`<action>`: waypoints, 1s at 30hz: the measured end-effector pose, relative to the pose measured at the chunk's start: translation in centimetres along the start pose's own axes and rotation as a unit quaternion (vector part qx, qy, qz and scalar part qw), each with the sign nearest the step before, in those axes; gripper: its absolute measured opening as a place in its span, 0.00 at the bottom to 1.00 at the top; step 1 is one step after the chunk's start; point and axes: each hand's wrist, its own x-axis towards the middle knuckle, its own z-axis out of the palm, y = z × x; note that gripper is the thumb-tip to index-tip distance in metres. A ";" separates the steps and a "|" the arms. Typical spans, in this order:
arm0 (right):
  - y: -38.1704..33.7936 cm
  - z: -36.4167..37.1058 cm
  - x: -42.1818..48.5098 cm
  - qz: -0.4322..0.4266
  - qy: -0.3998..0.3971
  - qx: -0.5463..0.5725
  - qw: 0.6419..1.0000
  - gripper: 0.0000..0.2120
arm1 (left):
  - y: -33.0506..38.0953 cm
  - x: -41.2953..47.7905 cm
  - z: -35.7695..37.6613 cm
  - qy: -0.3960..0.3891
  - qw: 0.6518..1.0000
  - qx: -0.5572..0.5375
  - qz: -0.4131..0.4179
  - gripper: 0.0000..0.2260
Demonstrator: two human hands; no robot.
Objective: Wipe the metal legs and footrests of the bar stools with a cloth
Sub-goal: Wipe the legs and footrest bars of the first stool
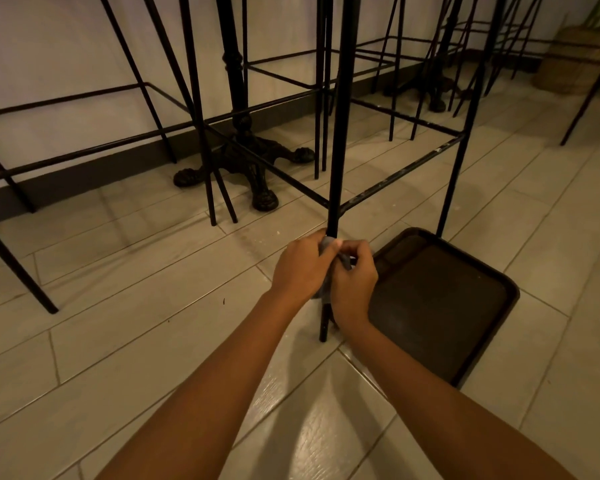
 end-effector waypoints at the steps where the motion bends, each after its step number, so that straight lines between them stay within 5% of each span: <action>1: -0.4 0.0 0.2 -0.006 0.001 -0.002 1.000 0.06 | 0.1 -0.1 -0.1 0.003 1.000 0.001 0.005 0.16; 11: -2.5 0.2 1.7 -0.023 0.001 -0.024 0.999 0.06 | 0.7 -0.9 -0.5 0.065 0.998 -0.005 -0.009 0.22; 16: -3.2 0.6 2.0 -0.007 -0.013 -0.026 1.000 0.06 | 0.5 -2.0 -0.9 0.122 0.991 0.008 0.056 0.15; 30: -4.4 -0.2 2.8 0.005 -0.029 -0.075 0.997 0.06 | -0.2 -1.9 -0.5 0.041 0.987 0.011 0.156 0.20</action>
